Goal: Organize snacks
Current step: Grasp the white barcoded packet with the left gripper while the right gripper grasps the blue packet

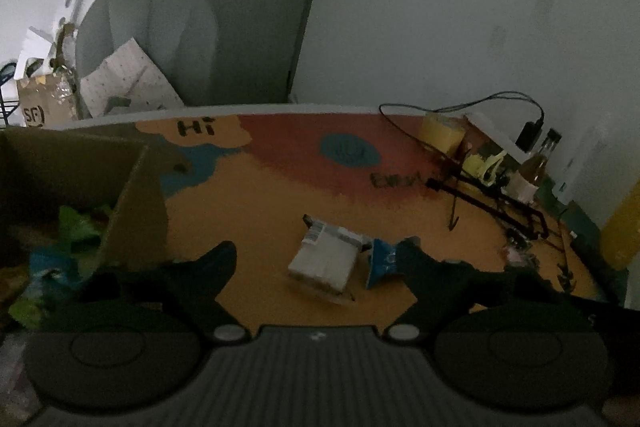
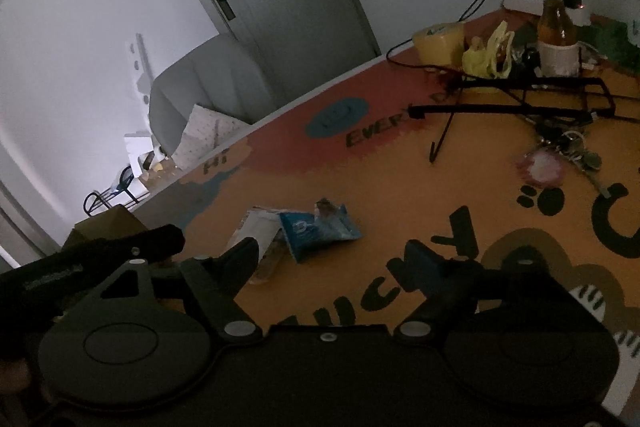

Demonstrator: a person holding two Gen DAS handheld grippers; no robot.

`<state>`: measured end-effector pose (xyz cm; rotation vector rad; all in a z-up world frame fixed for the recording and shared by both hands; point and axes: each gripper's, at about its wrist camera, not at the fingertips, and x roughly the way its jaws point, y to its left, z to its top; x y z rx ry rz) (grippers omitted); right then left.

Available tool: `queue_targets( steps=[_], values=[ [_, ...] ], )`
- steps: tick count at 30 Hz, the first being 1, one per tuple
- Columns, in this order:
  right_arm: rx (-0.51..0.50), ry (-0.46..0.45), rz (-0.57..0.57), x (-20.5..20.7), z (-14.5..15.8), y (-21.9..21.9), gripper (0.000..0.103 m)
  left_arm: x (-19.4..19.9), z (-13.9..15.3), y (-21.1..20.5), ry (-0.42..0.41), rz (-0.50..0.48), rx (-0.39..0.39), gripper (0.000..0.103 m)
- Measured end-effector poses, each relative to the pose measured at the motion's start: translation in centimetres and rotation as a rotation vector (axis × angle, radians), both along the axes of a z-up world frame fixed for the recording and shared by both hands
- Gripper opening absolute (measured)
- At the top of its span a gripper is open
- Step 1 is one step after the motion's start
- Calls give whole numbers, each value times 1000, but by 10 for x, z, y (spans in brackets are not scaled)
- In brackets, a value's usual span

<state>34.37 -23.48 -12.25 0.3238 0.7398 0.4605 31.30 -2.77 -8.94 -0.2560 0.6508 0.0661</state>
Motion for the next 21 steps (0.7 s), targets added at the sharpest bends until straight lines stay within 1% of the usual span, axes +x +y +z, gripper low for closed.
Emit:
queue_targets(
  steps=[6, 9, 13, 15, 21],
  values=[
    [6, 16, 24, 19, -8, 3, 81, 25, -16, -5, 37, -13, 6, 74],
    [4, 26, 32, 27, -13, 4, 78, 37, -25, -8, 58, -19, 14, 71],
    [16, 44, 41, 38, -18, 3, 71, 51, -38, -10, 88, -18, 19, 70],
    [21, 49, 48, 42, -20, 2, 70, 57, -43, -11, 101, -15, 27, 70],
    [27, 50, 62, 49, -23, 3, 69, 69, -56, -14, 128, -20, 59, 70]
  ],
)
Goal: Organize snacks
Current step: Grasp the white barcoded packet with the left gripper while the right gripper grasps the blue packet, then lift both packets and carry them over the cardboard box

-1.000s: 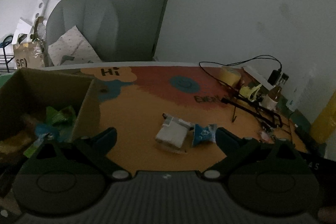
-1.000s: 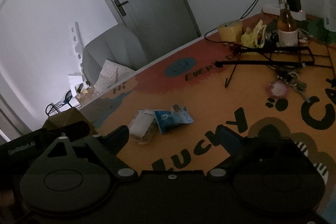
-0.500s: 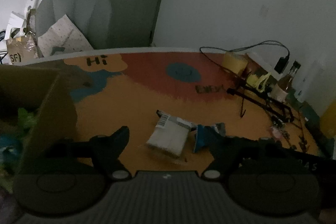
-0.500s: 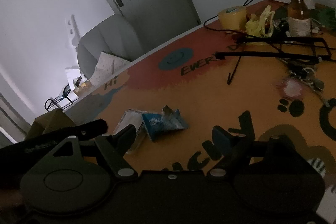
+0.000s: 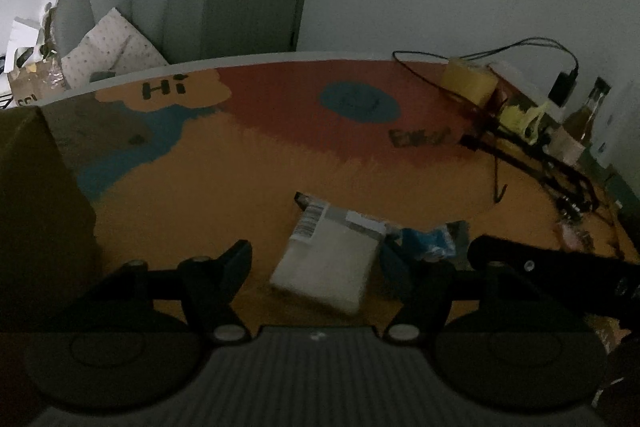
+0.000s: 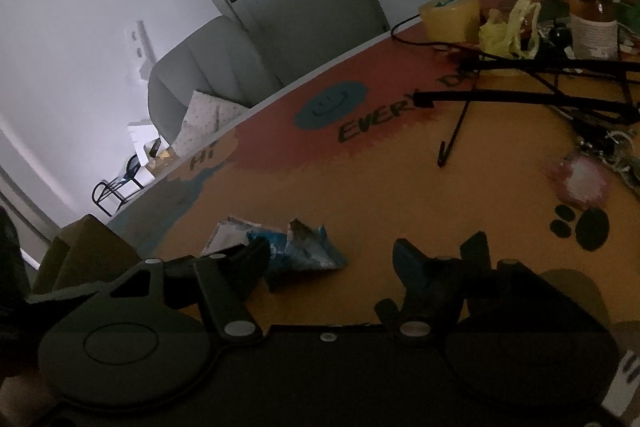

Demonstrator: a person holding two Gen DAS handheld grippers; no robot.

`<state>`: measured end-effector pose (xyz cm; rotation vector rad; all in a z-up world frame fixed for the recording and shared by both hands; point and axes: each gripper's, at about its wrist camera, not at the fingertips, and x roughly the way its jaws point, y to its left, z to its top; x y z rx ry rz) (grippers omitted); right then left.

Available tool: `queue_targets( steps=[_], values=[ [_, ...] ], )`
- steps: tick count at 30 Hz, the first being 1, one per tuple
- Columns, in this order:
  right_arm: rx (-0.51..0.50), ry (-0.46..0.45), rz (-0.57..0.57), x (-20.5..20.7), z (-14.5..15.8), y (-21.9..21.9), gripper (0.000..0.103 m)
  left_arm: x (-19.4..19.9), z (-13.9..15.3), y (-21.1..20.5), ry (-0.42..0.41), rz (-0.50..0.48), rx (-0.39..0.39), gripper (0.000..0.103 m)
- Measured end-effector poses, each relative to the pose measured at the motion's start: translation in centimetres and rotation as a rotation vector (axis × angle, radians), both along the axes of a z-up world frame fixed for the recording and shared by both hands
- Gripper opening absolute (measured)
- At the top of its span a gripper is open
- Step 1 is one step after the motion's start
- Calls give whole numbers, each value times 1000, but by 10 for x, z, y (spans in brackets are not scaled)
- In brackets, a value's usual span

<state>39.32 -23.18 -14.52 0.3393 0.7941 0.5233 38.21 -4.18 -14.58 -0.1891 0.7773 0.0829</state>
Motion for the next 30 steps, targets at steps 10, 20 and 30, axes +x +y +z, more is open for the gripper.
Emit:
queue_targets(
  steps=[10, 20, 30],
  values=[
    [-9, -16, 44, 10, 0, 22, 70, -3, -1, 8, 9, 27, 23, 46],
    [-31, -34, 61, 11, -4, 51, 79, -14, 1, 26, 7, 65, 8, 45],
    [-86, -52, 73, -8, -4, 51, 41, -29, 4, 30, 4, 80, 3, 45]
  ],
)
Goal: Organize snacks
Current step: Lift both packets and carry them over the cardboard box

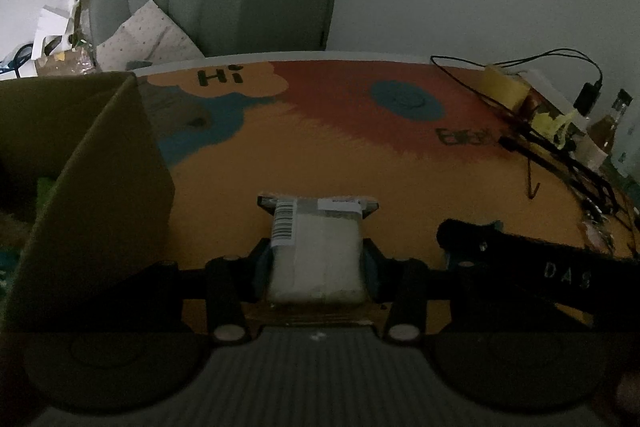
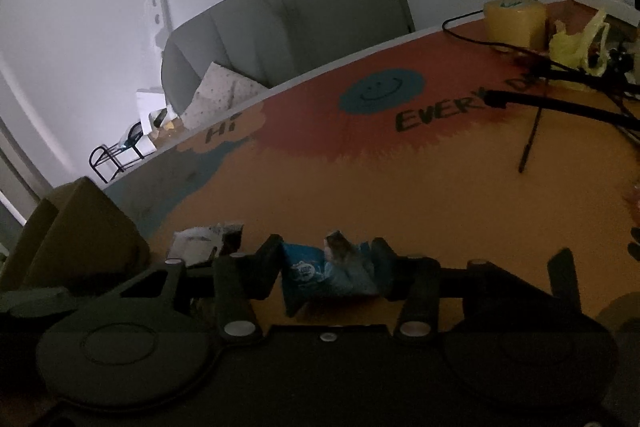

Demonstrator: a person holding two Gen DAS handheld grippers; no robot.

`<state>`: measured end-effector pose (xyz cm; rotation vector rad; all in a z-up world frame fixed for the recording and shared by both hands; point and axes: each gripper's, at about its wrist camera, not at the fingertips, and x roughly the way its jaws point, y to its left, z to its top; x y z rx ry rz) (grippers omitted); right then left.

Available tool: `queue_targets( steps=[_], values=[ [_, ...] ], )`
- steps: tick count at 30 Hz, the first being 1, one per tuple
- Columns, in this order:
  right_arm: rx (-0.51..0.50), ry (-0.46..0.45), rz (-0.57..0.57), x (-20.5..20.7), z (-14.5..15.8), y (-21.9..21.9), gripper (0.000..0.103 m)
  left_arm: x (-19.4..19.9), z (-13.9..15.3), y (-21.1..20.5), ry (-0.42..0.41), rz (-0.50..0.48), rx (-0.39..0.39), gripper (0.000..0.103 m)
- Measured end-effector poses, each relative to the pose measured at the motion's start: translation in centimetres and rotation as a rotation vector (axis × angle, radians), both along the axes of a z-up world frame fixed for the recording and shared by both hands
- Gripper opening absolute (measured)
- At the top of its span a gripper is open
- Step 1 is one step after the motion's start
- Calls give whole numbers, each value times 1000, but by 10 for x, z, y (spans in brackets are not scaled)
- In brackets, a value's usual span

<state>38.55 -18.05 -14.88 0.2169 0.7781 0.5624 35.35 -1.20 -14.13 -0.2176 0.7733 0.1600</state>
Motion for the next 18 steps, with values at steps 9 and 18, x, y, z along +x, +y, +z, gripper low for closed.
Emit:
queue_targets(
  steps=[9, 18],
  values=[
    [27, -6, -48, -23, 11, -18, 35, -20, 15, -6, -35, -11, -4, 45],
    [54, -49, -56, -45, 28, -22, 33, -45, 36, -8, -81, -27, -3, 45]
  ],
)
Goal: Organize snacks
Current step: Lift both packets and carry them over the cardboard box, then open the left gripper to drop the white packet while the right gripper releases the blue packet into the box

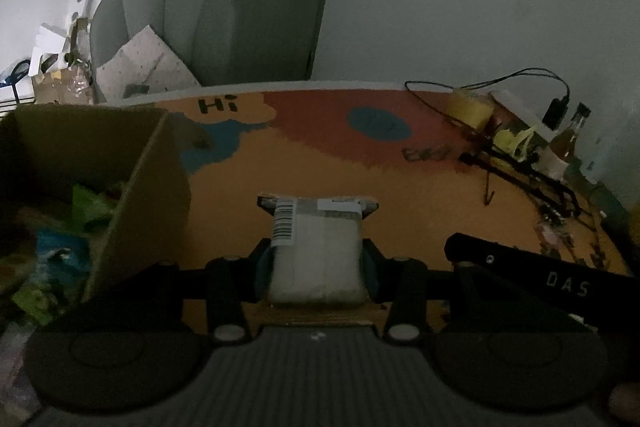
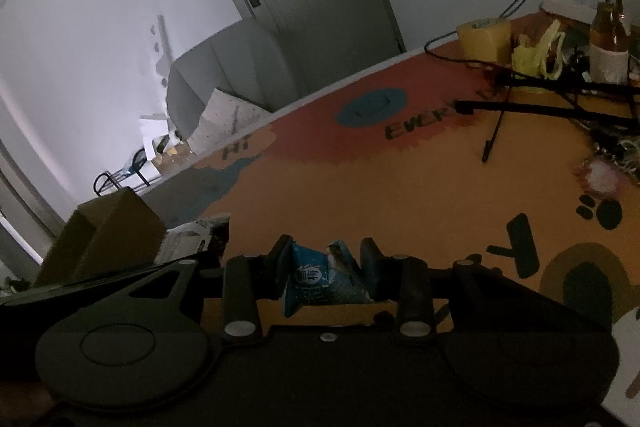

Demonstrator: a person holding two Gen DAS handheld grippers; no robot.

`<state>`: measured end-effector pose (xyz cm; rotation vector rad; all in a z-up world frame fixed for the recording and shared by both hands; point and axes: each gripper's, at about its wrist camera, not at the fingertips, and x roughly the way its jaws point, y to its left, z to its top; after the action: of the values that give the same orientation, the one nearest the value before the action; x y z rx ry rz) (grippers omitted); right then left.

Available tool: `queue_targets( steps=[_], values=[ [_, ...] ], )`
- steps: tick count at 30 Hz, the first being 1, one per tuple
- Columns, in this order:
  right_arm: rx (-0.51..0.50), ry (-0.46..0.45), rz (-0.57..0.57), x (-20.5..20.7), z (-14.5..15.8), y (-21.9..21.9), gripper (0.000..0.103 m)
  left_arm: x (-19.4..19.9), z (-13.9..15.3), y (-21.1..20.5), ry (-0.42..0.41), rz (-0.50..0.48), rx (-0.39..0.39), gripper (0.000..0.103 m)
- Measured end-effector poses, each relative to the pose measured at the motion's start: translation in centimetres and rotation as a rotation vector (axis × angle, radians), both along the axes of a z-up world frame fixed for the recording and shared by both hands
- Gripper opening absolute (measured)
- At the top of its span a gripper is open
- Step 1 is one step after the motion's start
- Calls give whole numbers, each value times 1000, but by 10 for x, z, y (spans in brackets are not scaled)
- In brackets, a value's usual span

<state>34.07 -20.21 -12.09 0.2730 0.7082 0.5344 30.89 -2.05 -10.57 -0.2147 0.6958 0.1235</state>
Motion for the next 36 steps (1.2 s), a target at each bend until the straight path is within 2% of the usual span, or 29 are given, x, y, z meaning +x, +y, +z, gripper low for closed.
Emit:
queue_targets(
  steps=[14, 15, 16, 18, 19, 20, 36],
  values=[
    [36, -85, -9, -34, 29, 3, 29, -41, 32, 9, -87, 6, -4, 45],
    [43, -88, -10, -36, 31, 3, 27, -44, 35, 10, -94, 7, -4, 45],
    [51, -89, -9, -37, 33, 4, 17, -47, 37, 12, -100, 8, -4, 45],
    [67, -82, -8, -40, 35, 5, 15, -53, 41, 14, -111, 11, -4, 45],
    [69, -82, -7, -41, 36, 5, 2, -56, 43, 16, -117, 14, -4, 45],
    [70, -79, 2, -42, 37, 6, 0, -59, 45, 17, -123, 17, -5, 45],
    [85, -93, 52, -61, 48, 22, 0, -96, 62, 54, -174, 109, -11, 45]
  ],
)
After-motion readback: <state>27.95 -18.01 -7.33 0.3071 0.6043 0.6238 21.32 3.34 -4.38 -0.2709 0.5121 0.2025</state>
